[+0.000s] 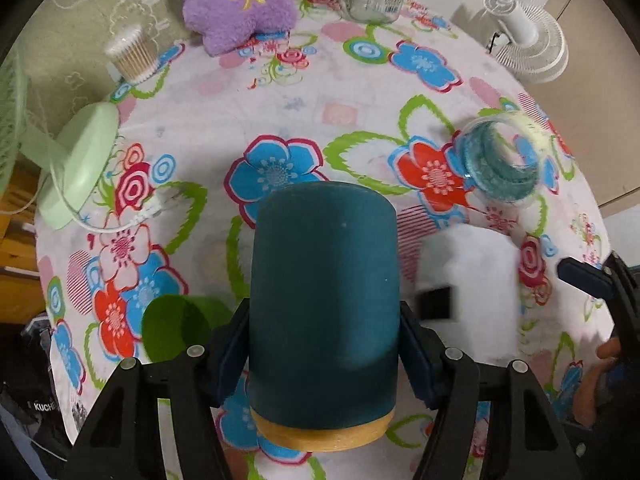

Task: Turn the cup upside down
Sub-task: 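Lift the teal cup with the left tool, pulling it off the white cup, then carry the teal cup with the left tool toward the right tool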

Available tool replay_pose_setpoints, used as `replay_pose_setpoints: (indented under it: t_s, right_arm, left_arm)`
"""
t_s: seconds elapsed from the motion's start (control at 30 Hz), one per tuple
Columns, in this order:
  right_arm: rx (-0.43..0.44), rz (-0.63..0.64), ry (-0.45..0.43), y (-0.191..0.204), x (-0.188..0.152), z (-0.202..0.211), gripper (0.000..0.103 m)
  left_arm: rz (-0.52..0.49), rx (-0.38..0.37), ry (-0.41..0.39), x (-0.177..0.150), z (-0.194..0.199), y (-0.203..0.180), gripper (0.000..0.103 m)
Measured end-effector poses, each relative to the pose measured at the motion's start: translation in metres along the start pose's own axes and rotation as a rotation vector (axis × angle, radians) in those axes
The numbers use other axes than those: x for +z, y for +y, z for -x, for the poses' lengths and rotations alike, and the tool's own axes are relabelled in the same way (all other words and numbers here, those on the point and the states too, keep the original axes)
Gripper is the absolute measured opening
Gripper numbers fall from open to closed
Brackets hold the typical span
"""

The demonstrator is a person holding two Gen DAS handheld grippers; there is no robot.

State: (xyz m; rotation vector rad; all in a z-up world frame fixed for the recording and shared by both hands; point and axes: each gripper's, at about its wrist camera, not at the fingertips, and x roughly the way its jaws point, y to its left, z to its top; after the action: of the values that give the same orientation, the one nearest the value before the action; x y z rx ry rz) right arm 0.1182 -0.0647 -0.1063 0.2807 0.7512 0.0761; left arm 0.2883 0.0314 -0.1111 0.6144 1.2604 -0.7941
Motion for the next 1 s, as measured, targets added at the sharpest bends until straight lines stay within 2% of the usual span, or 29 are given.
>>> replay_pose_setpoints:
  t_s: [0.3,0.53,0.73,1.0]
  right_arm:
    - [0.001,0.008,-0.024,0.01,-0.004,0.021,0.097]
    - [-0.002,0.021,-0.043,0.018,-0.014,0.046,0.097]
    - [-0.032,0.014,-0.036,0.015,-0.029,0.061,0.097]
    - [-0.064,0.027,0.023,0.014,-0.06,0.068,0.097]
  left_arm:
    - [0.071,-0.007,-0.072,-0.034,0.05,-0.006,0.069]
    - [0.207,-0.061,-0.112,-0.08,0.074,-0.012,0.069]
    - [0.279,-0.121,-0.098,-0.115,0.063,-0.035,0.069]
    - [0.32,-0.143,-0.073,-0.141,0.036,-0.072,0.069]
